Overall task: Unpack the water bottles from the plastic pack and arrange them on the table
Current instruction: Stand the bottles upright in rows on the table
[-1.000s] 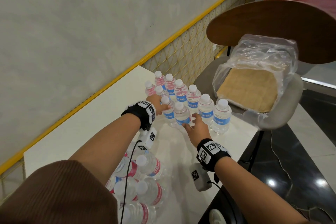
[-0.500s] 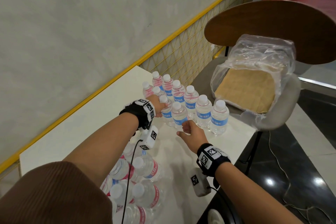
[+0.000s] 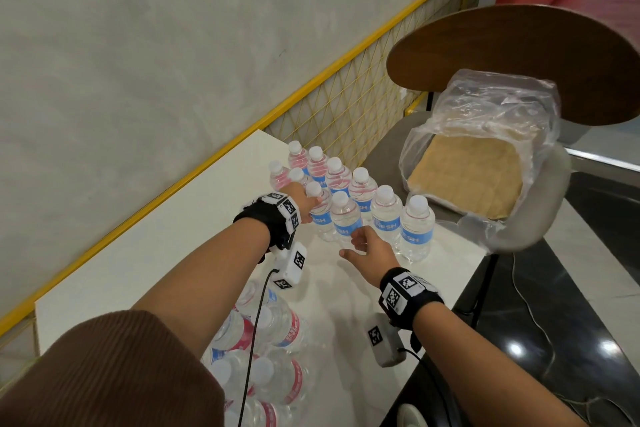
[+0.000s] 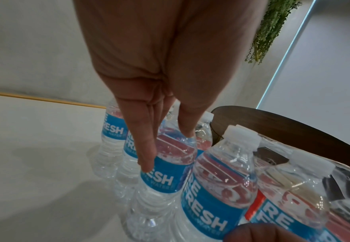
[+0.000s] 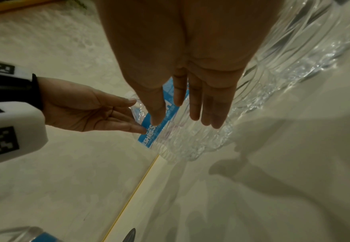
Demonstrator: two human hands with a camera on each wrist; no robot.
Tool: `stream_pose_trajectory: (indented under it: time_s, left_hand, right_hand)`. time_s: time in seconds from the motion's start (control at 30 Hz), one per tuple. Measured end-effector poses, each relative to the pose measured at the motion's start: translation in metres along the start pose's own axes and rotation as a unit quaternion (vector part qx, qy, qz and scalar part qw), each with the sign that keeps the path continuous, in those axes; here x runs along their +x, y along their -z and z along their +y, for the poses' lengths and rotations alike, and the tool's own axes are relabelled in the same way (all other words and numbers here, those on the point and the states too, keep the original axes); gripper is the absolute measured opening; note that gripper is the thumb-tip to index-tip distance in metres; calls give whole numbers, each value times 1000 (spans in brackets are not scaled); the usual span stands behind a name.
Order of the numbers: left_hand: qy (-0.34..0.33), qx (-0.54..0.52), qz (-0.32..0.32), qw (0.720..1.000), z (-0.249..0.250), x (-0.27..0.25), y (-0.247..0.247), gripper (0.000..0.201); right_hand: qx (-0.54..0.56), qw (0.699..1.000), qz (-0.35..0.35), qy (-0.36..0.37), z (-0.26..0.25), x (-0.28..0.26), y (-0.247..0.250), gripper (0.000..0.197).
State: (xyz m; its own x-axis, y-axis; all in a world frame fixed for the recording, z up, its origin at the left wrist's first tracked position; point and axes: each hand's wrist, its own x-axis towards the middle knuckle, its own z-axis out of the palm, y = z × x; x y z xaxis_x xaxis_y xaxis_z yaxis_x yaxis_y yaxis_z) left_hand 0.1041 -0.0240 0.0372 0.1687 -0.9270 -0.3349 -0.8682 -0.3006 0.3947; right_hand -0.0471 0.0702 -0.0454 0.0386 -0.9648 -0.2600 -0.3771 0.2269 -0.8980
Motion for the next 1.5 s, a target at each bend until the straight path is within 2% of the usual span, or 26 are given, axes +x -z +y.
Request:
stream_pose_trajectory:
  time_s: [0.1,0.2,0.27,0.37,0.47,0.57,0.67,0.8,0.93,1.0,1.1,1.17,1.23,1.33,1.4,1.5]
  left_hand:
    - [-12,4,-6,1000,5,-5,3,58]
    - [3,-102,-33,994,8,-13,10,51]
    - [-11,-65,-62,996,5,-18,14,43]
    - [9,-58,-112,992,-1,-21,25,34]
    - [-8,32,-170,985,-12,-31,43,36]
    - [-39,144,-215,965,-24,-44,54,37]
    - [-66,199,-231,950,-35,-63,56,39]
    - [-87,229,-265,933,-45,-88,50,43]
    - [-106,282,-284,910,-50,-108,49,41]
    - [-116,305,-302,896,-53,-116,51,43]
    - [-131,325,-331,876,-55,-128,53,49]
    - [-137,358,-345,857,-56,-134,53,57]
    - [-136,402,-354,834,-57,-139,50,67]
    - [-158,455,-318,817,-58,-147,43,70]
    - [-194,464,-271,821,-59,-151,40,62]
    - [-227,388,-258,855,-60,-147,38,47]
  right_hand:
    - [6,1000,-9,1,1,1,1,48]
    - [20,1000,-16,2,2,1,2,48]
    - [20,1000,-19,4,3,1,4,44]
    - [-5,999,-33,7,1,-3,5,26]
    - [-51,993,-104,30,-8,-12,3,18]
    - [-91,971,-209,75,-25,-28,-5,15]
    - [-125,942,-290,114,-45,-47,-18,18]
    - [-139,925,-323,145,-66,-66,-35,23]
    - [-161,918,-325,161,-79,-83,-40,17]
    - [-181,903,-353,166,-85,-94,-41,21]
    - [-219,866,-405,196,-93,-112,-48,40]
    - [-259,846,-405,229,-96,-122,-55,48]
    - [-293,838,-382,258,-96,-129,-60,48]
    - [-312,839,-355,270,-95,-132,-57,41]
    - [-305,849,-344,261,-93,-130,-51,38]
    - [-301,870,-317,231,-89,-121,-32,36]
